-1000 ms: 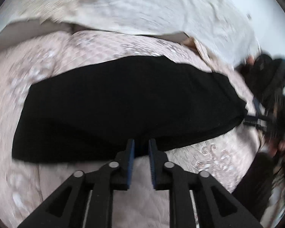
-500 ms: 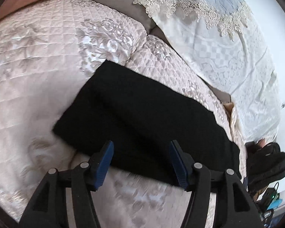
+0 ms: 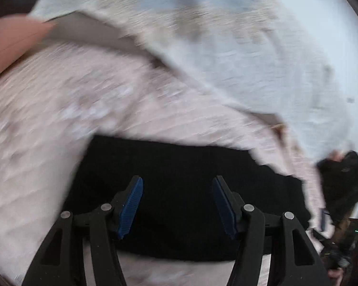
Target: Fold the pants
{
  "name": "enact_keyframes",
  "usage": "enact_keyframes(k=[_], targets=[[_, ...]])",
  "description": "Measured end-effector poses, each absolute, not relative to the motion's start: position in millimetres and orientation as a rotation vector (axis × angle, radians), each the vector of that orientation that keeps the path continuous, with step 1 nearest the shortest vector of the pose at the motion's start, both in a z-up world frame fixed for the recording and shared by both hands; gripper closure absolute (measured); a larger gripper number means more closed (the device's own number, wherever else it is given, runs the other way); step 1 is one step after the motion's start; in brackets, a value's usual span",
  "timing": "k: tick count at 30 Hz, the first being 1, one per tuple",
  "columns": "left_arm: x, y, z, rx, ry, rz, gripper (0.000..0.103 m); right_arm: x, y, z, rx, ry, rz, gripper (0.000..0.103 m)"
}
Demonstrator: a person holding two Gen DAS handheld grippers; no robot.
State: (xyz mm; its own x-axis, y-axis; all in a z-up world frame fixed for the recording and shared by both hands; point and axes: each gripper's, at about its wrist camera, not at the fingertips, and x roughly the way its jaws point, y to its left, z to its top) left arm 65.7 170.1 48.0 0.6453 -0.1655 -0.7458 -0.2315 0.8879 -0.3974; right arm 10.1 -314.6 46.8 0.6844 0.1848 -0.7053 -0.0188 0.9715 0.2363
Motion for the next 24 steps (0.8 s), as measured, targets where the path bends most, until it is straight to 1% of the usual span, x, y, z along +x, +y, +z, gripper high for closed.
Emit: enact_keyframes(k=[3,5,7,10,14,16,19,24], targets=[[60,185,17,-0.492,1.008,0.162,0.04,12,-311,45,0.219,0.81,0.134,0.047],[64,191,4,-0.579,1.035,0.165,0.04,17,-307,44,0.217,0.813,0.145,0.047],[69,189,3,-0.601,0.996,0.119,0.04,20,-302,45,0.213,0.814,0.153,0.047],[96,165,17,-0.58,0.934,-0.015,0.04,19,-296,49,0.204,0.798,0.173,0.047],[126,116,55,-0.502,0.84,-0.268,0.04,18,-295,51,0.21,0.791,0.167,0.047],[128,106,73,-0.481,0.777,-0.336,0.04,18,-296,51,0.222,0.792,0.163,0.047],[120,120,80,-0.483,0.738,-0.269,0.04,19,-296,52,0.227,0.785,0.159,0.047],[72,181,48,-0.474,0.812,0.058,0.04,23,-297,49,0.23,0.786,0.166,0.047]])
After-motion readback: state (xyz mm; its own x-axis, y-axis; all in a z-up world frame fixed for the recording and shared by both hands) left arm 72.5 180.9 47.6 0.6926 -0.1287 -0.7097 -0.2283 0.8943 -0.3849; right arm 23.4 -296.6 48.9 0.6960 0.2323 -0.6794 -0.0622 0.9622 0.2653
